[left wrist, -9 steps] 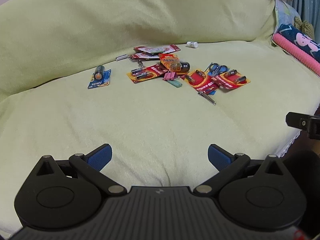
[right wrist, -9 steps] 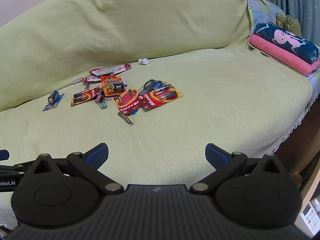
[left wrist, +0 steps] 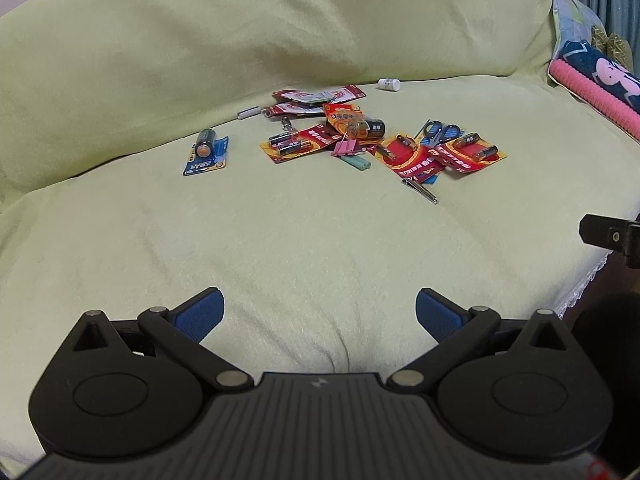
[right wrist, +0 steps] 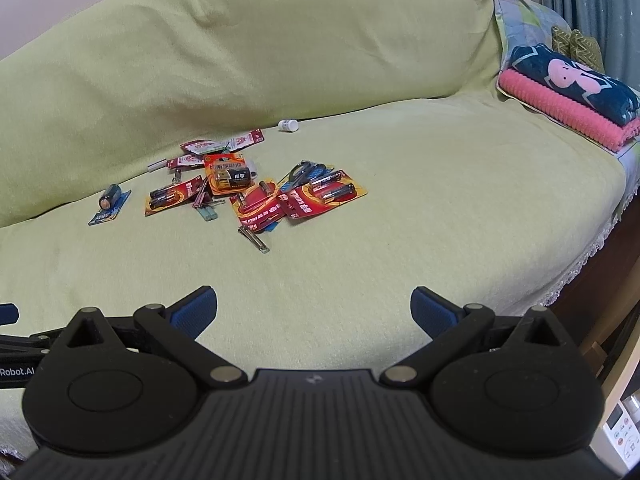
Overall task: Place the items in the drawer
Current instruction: 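Move both tools toward the battery packs on the sofa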
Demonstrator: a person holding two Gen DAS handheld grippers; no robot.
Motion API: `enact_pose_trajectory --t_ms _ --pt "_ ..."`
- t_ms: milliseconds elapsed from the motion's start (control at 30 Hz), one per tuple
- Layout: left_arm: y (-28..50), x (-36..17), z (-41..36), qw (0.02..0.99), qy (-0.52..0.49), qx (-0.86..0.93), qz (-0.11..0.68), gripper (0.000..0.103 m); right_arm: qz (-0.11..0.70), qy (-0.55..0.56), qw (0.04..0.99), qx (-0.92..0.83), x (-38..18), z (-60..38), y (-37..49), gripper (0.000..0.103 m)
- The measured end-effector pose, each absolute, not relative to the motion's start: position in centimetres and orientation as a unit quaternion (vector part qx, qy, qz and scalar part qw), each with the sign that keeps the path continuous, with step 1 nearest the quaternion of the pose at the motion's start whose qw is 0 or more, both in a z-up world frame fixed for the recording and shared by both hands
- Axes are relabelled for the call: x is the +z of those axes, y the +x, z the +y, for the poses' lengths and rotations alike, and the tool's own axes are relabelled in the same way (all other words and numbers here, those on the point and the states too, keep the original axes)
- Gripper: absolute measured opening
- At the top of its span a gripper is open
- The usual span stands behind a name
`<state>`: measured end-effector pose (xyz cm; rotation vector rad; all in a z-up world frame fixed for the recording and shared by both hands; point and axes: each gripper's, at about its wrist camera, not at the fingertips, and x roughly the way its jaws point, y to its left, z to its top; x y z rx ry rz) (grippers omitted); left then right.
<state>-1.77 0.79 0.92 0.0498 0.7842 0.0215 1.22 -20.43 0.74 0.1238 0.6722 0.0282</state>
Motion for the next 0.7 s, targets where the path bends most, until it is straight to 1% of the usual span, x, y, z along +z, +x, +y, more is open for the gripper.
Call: enact_pose_trajectory --t_ms 267,300,467,533,700 --pt "-3.2 2.1 1.5 0.926 0.03 0.015 0.376 0.102 0.312 0.074 0.947 0.017 1.5 -21.1 0.8 0.102" --pt "-3.4 2.3 1.6 0.927 0.03 0.016 0.374 0.102 0.301 0.073 0.951 0.019 1.5 -21.4 -0.4 0.102" --pt "-3.9 3.5 1.8 0.932 0.038 0.016 0.359 0.102 0.295 0.081 0.952 0.015 2.2 -22.0 -1.3 0.102" --pt "-2.2 4.3 1.5 0.932 0.043 0.014 0.36 0.102 0.293 0.082 0.953 0.012 2.4 -22.2 -1.6 0.102" --pt "-1.7 5.2 1.6 0.938 0.047 0.007 0.342 0.102 0.294 0.074 0.953 0.007 2.5 -22.4 -1.9 0.102"
